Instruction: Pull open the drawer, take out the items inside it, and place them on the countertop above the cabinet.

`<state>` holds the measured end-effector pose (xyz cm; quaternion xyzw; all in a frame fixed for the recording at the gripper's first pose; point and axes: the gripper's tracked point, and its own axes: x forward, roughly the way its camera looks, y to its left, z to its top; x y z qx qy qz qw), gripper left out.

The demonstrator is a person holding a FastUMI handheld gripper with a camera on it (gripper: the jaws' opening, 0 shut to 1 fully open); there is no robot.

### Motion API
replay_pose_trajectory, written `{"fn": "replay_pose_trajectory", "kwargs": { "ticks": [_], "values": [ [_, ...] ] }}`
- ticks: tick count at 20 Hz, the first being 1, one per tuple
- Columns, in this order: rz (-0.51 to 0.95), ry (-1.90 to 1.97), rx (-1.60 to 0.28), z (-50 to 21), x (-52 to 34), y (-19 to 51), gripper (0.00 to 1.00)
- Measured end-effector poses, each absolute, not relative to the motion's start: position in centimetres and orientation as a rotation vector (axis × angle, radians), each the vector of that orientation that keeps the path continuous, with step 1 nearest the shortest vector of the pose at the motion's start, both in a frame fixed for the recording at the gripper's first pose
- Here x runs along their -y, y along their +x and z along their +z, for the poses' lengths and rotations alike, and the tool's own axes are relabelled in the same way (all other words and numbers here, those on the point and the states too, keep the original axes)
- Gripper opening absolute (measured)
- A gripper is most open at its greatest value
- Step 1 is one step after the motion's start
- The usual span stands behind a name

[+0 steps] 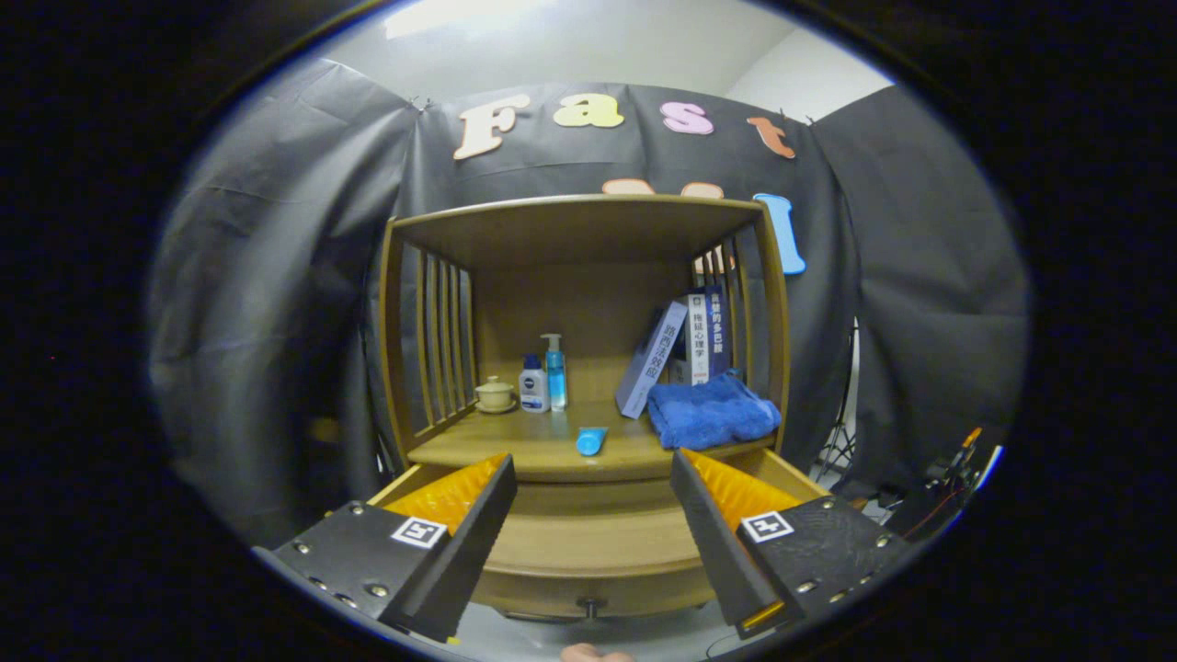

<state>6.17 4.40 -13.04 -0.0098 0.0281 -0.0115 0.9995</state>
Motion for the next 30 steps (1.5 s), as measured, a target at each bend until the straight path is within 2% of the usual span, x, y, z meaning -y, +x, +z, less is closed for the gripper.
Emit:
{"fn": "replay_pose_trajectory", "kwargs": {
  "ticks": [8, 14, 21, 26, 30],
  "values": [
    [-0.053, -0.04, -0.038, -18.8, -3.8, 4.7, 1.0],
    [-0.063, -0.007, -0.117, -25.6, -3.3, 4.0, 1.0],
    [-0.042, -0.008, -0.182, -29.5, -3.3, 5.1, 1.0],
    [-0.035, -0.013, -0.059, -28.9, -3.3, 5.4, 1.0],
    [-0.007, 0.037, -0.03, -29.0, -3.4, 6.2, 0.99]
  ]
}}
